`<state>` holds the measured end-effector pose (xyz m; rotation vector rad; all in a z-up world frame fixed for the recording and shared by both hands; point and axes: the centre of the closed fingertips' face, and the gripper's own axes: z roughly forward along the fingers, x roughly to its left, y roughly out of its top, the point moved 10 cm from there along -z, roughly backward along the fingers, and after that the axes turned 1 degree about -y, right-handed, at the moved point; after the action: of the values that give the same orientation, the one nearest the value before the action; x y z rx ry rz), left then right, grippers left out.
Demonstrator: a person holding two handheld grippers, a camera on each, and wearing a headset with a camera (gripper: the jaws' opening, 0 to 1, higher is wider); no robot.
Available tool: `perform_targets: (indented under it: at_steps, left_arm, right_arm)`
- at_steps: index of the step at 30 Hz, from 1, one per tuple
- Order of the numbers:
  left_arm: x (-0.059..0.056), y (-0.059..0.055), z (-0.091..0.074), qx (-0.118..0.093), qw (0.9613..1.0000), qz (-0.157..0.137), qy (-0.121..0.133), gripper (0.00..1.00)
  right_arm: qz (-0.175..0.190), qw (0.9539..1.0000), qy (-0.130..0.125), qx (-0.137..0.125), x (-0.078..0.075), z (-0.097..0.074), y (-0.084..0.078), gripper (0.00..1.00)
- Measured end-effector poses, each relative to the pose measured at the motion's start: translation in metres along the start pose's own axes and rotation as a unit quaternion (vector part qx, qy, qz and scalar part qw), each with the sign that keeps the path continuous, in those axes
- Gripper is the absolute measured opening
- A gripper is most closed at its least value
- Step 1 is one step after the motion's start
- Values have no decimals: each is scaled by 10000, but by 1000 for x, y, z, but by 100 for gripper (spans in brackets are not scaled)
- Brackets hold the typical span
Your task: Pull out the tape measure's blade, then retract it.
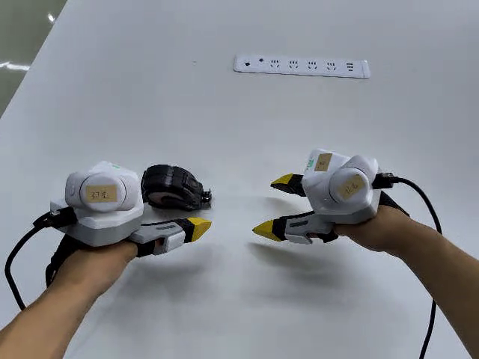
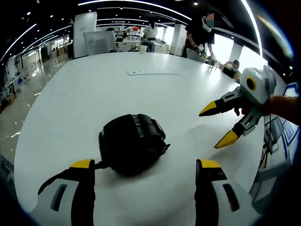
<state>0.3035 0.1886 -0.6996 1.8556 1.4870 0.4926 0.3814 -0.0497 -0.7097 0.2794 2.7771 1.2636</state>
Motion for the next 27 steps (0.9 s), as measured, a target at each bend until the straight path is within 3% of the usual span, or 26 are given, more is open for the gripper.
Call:
perform_targets:
  at_steps: [3,14,21,27]
  left_arm:
    - [-2,0,-3,-174,9998,75,-110,88]
    - [0,-8,-13,-347,9988,242,-249,96]
    - [-3,-10,-22,-653,9962,268,-511,99]
    - [-7,-11,-31,-858,9932,519,-583,99]
  right_arm:
    - [144,9998,-105,-117,2,-7,-4,52]
    - [412,9980,-391,-261,13,-32,-20,62]
    - [586,9952,-597,-499,23,-45,-26,71]
    - [708,9919,-833,-643,29,-53,-31,78]
